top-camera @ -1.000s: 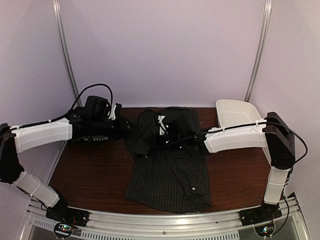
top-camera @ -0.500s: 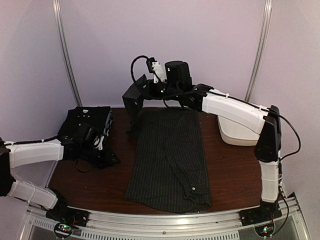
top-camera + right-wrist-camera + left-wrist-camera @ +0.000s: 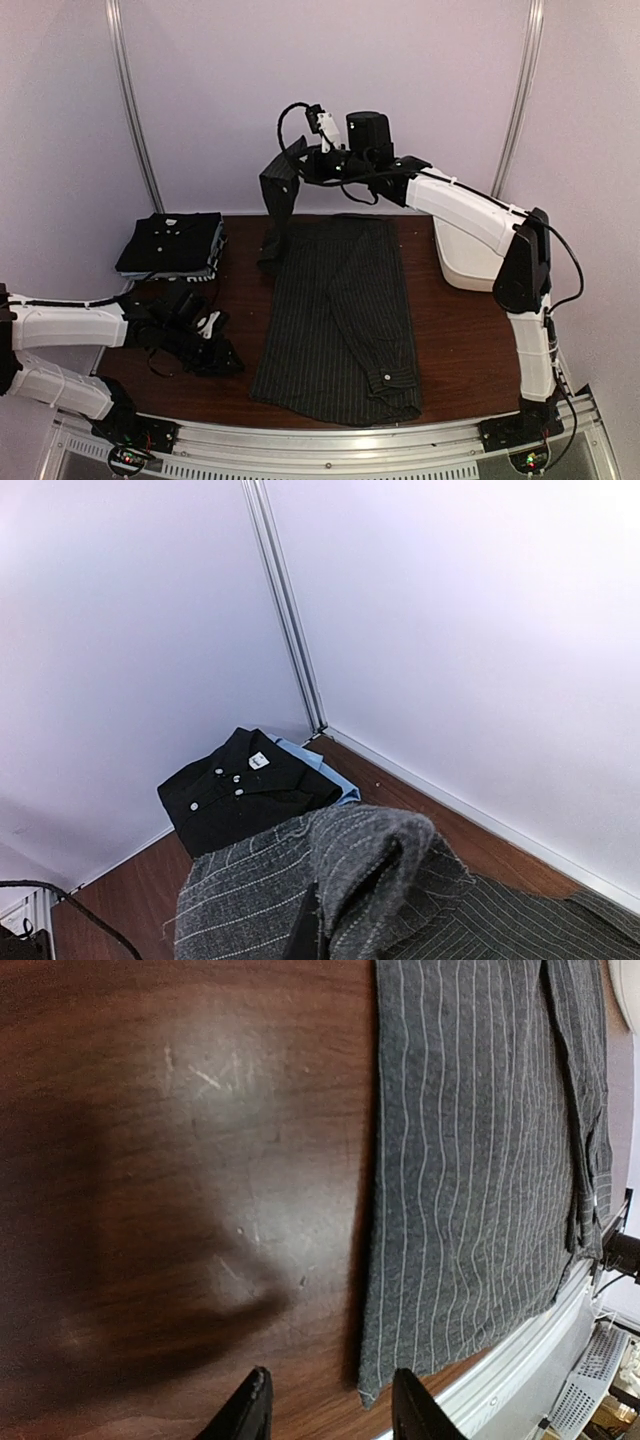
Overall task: Fold and stack the long sleeve shirts
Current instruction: Fold the 1/3-folded shirt at the center of the board.
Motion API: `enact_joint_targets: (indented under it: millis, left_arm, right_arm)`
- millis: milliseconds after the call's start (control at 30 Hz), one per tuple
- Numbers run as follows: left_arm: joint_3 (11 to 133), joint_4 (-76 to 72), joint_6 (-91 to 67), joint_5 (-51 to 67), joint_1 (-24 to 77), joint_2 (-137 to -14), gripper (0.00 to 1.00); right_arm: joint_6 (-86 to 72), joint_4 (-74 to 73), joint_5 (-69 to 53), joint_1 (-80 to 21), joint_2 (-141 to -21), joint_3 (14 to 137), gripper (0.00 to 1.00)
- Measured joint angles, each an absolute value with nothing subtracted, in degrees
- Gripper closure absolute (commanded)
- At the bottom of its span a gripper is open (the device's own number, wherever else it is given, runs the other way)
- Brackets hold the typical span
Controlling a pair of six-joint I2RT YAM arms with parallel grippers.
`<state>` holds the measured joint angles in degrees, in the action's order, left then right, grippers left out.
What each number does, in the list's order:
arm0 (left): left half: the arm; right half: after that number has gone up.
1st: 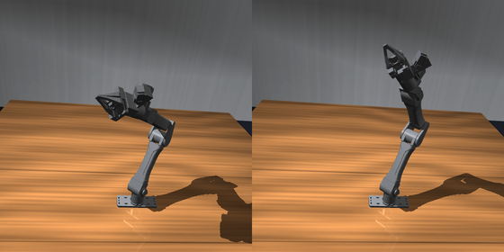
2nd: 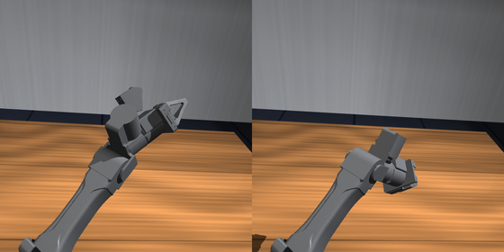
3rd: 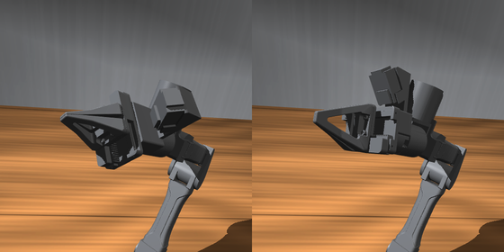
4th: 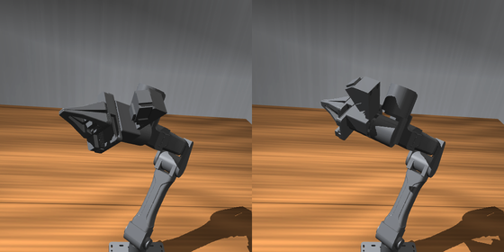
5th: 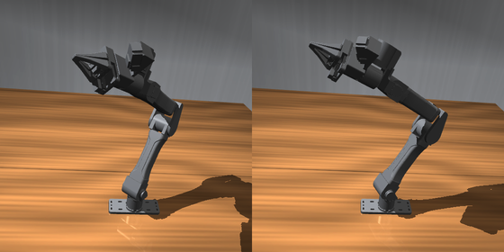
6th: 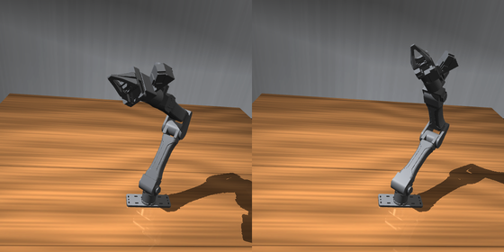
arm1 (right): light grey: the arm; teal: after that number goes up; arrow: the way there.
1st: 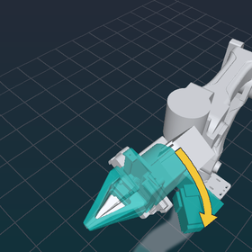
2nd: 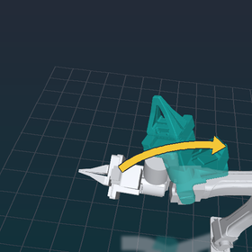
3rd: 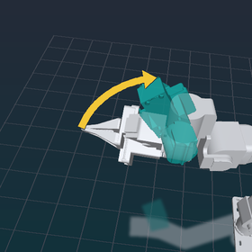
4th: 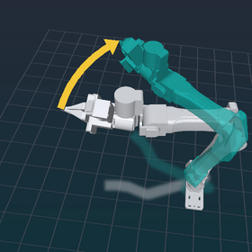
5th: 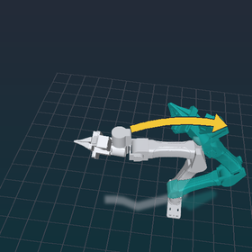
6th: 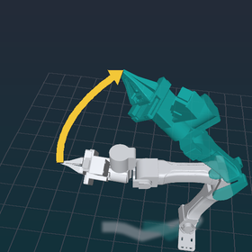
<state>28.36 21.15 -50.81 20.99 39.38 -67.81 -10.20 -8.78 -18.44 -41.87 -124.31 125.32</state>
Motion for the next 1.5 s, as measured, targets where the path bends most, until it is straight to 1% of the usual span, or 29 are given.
enact_joint_targets:
  millis: [167, 433, 733, 800, 933, 1100, 1267, 1500]
  left_arm:
    - [28.14, 21.08, -51.81, 21.45, 42.26, -68.64, 0.61]
    - [28.97, 20.78, -53.04, 21.89, 46.76, -74.28, 0.68]
    - [30.81, 19.88, -53.76, 21.96, 48.45, -77.10, 0.84]
    - [31.09, 19.84, -53.89, 22.04, 48.77, -77.41, 0.90]
    - [31.90, 19.77, -54.19, 22.35, 49.06, -77.82, 1.00]
    - [34.15, 20.93, -54.04, 22.48, 49.15, -77.84, 1.00]
    - [39.05, 22.94, -52.40, 22.28, 49.15, -77.84, 1.00]
    - [44.95, 24.80, -48.66, 23.33, 49.39, -79.02, 1.00]
  right_arm:
    - [-9.56, -8.60, -19.07, -41.69, -124.31, 125.32, 1.00]
    - [-8.95, -8.56, -19.46, -41.60, -124.31, 125.32, 1.00]
    - [-8.45, -8.80, -19.46, -40.36, -123.90, 125.23, 1.00]
    - [-8.25, -8.82, -19.46, -40.14, -123.48, 125.05, 1.00]
    - [-7.92, -8.86, -19.51, -39.46, -122.17, 124.44, 1.00]
    - [-7.84, -8.82, -19.55, -38.09, -120.86, 124.44, 1.00]
    - [-7.79, -8.95, -19.57, -36.21, -119.37, 124.01, 1.00]
    - [-7.73, -9.06, -19.51, -32.93, -114.85, 119.96, 1.00]
